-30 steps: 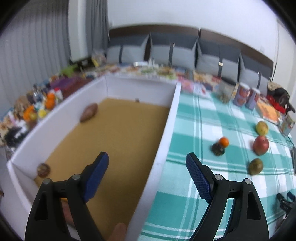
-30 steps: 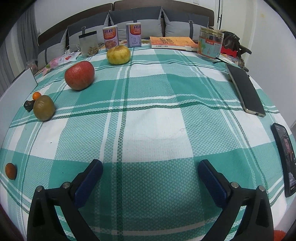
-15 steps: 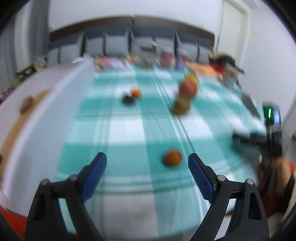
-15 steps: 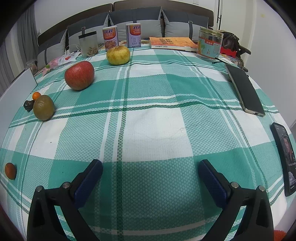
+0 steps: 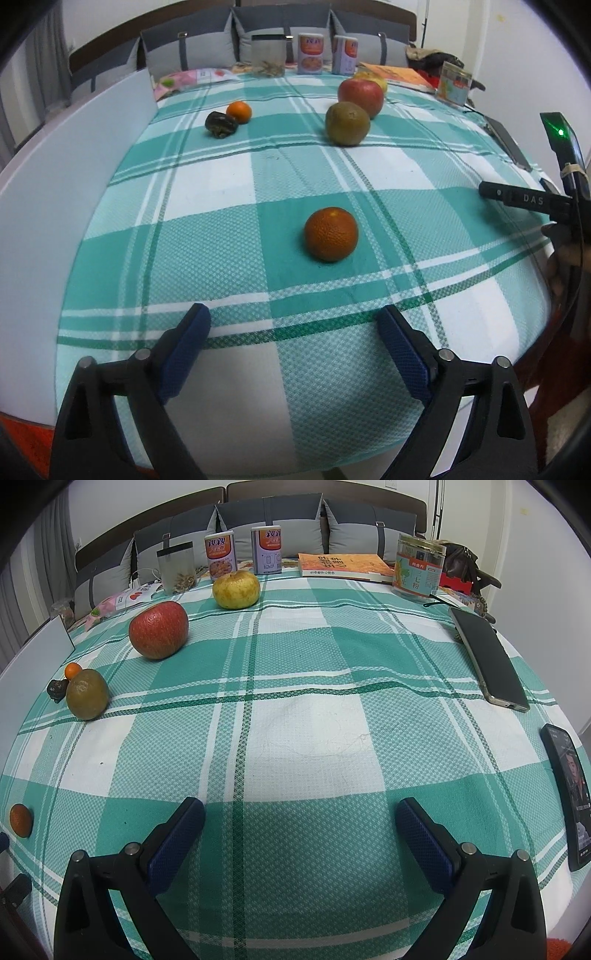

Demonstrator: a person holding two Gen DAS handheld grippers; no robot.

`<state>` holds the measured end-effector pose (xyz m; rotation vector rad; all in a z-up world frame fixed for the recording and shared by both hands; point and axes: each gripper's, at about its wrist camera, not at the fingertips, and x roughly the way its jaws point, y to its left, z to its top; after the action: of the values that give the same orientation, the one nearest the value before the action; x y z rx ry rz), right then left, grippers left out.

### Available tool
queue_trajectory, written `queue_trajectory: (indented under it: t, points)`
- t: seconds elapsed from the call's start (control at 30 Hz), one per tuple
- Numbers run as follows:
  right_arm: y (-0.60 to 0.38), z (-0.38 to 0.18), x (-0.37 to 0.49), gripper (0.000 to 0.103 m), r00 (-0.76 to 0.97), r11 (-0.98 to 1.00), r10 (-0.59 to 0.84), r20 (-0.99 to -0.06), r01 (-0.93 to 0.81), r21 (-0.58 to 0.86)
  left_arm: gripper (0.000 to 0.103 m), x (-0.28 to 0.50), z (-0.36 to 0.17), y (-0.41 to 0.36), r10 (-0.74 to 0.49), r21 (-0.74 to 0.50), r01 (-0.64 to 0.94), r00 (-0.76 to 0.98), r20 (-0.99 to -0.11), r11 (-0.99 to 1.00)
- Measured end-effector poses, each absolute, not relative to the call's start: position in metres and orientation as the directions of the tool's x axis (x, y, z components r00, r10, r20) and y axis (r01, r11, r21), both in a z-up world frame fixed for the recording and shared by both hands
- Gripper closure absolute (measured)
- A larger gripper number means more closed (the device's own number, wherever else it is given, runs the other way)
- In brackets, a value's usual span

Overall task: Organize fruits
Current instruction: 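Lower the left tool onto the orange tangerine and close its fingers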

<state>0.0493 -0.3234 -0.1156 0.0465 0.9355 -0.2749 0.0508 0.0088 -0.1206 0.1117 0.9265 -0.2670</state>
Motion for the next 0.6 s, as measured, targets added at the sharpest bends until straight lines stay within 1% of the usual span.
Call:
queue_trajectory:
  t: [0.43,0.5,0.6]
  points:
    - [-0.3232,-0.1158,0.0497,0.000,0.561,0.964,-0.213,-0.800,0.253,-0.079,0.006,0.0491,-0.1231,0.0080,-0.174,-0.014,0.266,0.589,-0.789,0.964]
    - [-0.3233,-0.1157,0.0497,0.000,0.562,0.964,-0.213,-0.800,0.254,-0.079,0.006,0.0493,-0.1228,0.0079,-0.177,-0.016,0.269,0.584,-0.792,0.963]
    - [-0.3235,-0.1157,0.0497,0.000,0.562,0.964,-0.213,-0.799,0.254,-0.079,0.006,0.0537,-0.1196,0.0069,-0.180,-0.029,0.274,0.545,-0.819,0.961]
